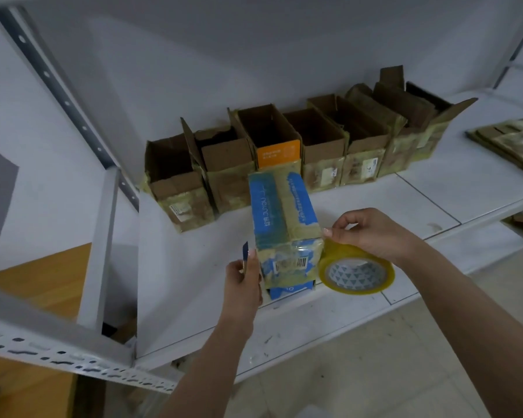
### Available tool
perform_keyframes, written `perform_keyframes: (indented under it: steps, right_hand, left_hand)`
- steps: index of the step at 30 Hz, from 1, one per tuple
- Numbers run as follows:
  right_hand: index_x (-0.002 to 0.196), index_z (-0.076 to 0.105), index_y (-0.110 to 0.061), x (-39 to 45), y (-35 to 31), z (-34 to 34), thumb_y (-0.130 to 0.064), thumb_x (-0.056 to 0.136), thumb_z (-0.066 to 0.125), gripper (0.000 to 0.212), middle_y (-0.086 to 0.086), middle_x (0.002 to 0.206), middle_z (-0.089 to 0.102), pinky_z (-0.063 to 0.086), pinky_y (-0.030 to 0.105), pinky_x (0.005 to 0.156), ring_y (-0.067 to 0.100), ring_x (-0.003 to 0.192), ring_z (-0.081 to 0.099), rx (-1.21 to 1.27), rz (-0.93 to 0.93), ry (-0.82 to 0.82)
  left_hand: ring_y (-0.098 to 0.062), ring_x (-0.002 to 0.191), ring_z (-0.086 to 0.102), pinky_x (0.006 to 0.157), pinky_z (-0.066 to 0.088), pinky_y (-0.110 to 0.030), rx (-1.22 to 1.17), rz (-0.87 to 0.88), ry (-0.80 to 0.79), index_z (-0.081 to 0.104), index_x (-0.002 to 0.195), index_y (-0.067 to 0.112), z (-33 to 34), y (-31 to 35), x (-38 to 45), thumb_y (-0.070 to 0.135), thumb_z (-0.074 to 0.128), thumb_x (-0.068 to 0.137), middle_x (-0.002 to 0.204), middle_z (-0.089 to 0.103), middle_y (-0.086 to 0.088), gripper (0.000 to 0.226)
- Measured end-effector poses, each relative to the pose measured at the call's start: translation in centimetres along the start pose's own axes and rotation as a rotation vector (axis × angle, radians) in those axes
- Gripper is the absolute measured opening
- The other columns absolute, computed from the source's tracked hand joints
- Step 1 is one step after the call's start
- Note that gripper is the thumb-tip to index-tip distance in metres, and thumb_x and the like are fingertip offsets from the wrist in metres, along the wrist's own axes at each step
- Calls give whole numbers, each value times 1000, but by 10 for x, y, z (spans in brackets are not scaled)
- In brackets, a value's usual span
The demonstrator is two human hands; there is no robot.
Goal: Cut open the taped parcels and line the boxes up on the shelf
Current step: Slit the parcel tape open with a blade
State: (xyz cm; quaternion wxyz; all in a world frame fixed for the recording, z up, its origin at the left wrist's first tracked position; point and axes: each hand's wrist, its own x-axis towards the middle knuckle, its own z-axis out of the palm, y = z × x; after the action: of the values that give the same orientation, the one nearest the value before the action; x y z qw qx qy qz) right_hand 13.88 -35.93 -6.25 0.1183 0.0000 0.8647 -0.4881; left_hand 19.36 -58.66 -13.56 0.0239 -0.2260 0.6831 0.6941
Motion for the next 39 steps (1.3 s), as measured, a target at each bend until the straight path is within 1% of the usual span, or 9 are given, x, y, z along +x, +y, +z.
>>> perform_keyframes:
  steps: [3, 5, 9, 13, 17, 22, 28, 35, 39]
  right_hand:
    - [80, 71, -22, -2, -1, -2, -52, 75, 75, 31, 0, 80, 72, 53, 25, 62, 18, 72, 70, -16, 7, -18]
    - [81, 72, -22, -4, -2, -3, -53, 76, 74, 31, 1, 81, 72, 54, 26, 63, 18, 73, 70, -15, 1, -29]
    - [85, 73, -21, -5, -4, -6, -47, 85, 68, 26, 3, 89, 72, 52, 27, 67, 22, 81, 69, 62, 8, -57]
    - [94, 75, -22, -6, -2, -16, -21, 91, 63, 12, 3, 95, 72, 52, 20, 64, 17, 83, 68, 116, -2, -176]
    - [103, 71, -30, -8, 7, -28, -20, 92, 64, 17, 8, 102, 72, 55, 37, 81, 25, 92, 70, 114, -31, -278]
    - [108, 65, -28, -2, 19, -16, -36, 87, 70, 23, 8, 103, 71, 56, 23, 71, 19, 87, 70, -22, -1, -271]
    - [103, 71, -25, -9, 29, -18, -51, 72, 71, 40, 8, 101, 73, 59, 34, 82, 22, 91, 71, 21, -38, -227]
    - [96, 79, -26, -19, 25, -40, -34, 91, 65, 17, -6, 85, 76, 55, 18, 72, 8, 79, 71, 27, -68, -148]
    - [89, 80, -32, -22, 17, -40, -39, 92, 65, 17, -7, 83, 74, 54, 31, 81, 11, 84, 67, -146, -79, -22]
  left_hand:
    - [-12, 61, 41, 56, 40, -29, 135, 122, 59, 45, 96, 20, -20, 23, 9, 49, 53, 93, 82, 49, -4, 30]
    - [-11, 58, 38, 51, 38, -25, 119, 310, 58, 44, 92, 21, -27, 56, 9, 46, 44, 98, 75, 46, 1, 26]
    - [-5, 51, 46, 47, 42, -18, 325, 576, -349, 52, 85, 19, -2, 127, -2, 42, 31, 104, 59, 49, 11, 37]
    - [-8, 52, 57, 49, 48, -19, 583, 510, -680, 60, 84, 14, 40, 141, -9, 40, 32, 105, 58, 56, 5, 44]
    - [-8, 39, 45, 43, 39, -19, 546, 494, -612, 58, 84, 10, 48, 125, 2, 37, 34, 105, 50, 48, 6, 42]
    - [-7, 38, 46, 41, 37, -15, 546, 552, -564, 50, 88, 13, 48, 122, 3, 41, 34, 103, 52, 49, 4, 35]
    - [-6, 42, 45, 43, 38, -15, 579, 539, -573, 46, 84, 11, 46, 122, 0, 31, 36, 105, 58, 50, 1, 30]
    - [0, 50, 50, 52, 44, -15, 912, 457, -776, 63, 74, 19, 52, 145, -1, 30, 47, 103, 55, 52, 13, 35]
    - [-8, 55, 51, 56, 45, -22, 1238, 469, -772, 62, 68, 19, 68, 157, -6, 34, 44, 103, 62, 54, 4, 42]
